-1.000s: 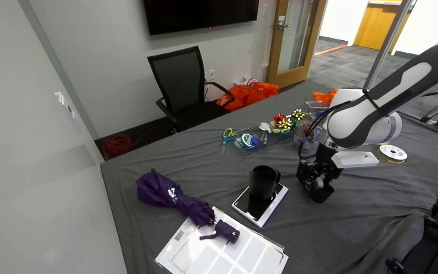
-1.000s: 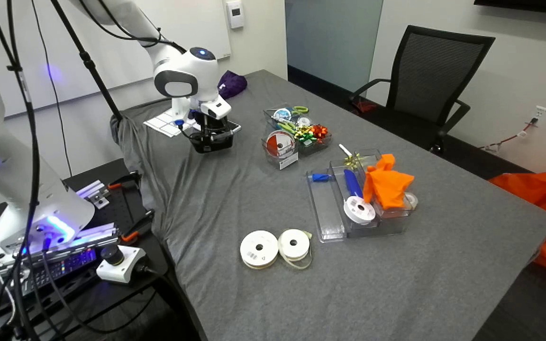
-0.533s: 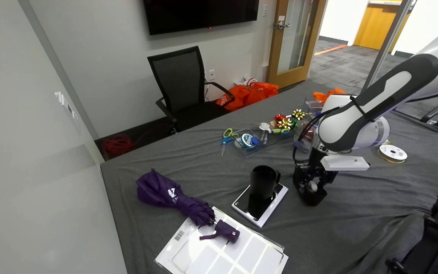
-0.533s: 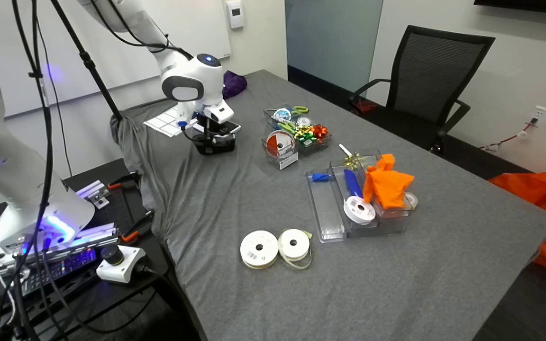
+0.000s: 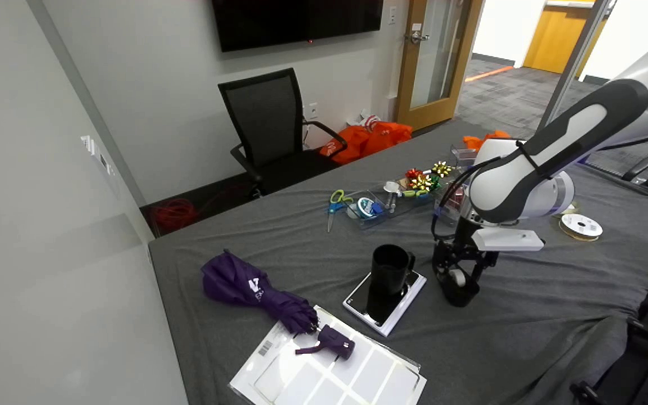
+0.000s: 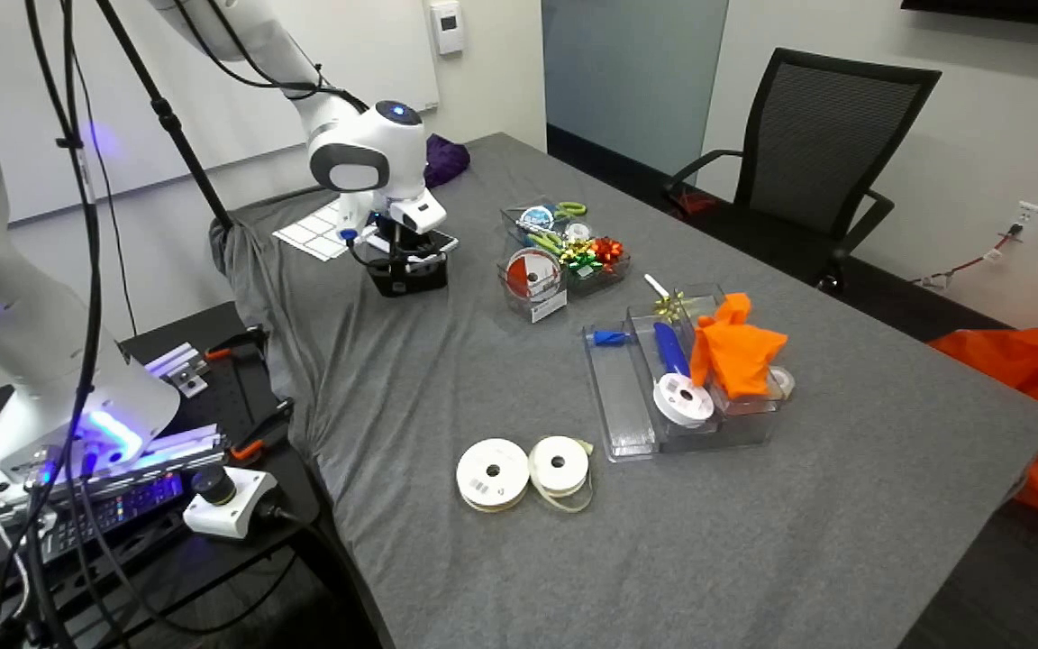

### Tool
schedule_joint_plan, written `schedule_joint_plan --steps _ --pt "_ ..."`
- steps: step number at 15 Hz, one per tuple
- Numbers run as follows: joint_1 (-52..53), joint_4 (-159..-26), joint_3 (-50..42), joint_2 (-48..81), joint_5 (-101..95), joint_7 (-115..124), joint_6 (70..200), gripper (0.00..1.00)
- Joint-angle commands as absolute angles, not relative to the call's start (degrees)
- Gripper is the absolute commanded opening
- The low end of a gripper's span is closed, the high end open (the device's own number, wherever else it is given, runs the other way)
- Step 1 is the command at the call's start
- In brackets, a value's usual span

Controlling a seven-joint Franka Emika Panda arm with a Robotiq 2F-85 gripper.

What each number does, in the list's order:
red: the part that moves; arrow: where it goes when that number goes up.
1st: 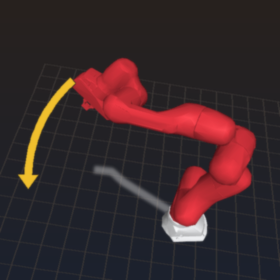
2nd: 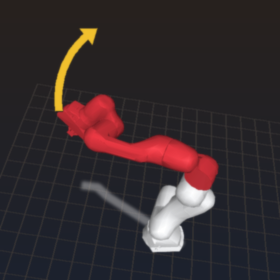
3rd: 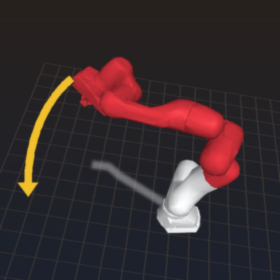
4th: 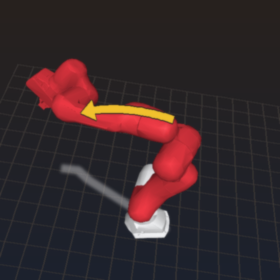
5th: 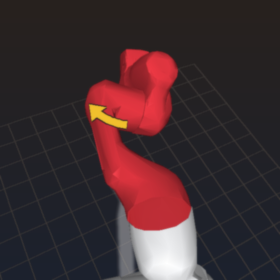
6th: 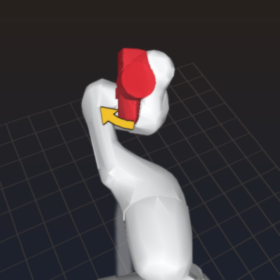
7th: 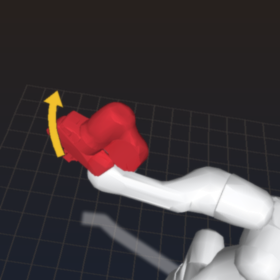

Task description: Move the tape dispenser to the left

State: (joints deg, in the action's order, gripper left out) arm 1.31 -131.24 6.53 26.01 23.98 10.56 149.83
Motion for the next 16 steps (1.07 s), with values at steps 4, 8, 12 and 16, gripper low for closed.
schedule_joint_plan --steps 4,8,12,16 --pt "-0.09 -135.51 7.72 22.44 24.24 4.4 151.63 1.0" --pt "-1.74 -140.64 9.19 17.82 25.07 -4.03 153.63 1.0" --pt "-6.03 -145.67 14.44 12.0 33.29 -18.26 157.8 1.0" --pt "-5.77 -149.42 13.66 6.43 38.64 -28.23 155.85 1.0"
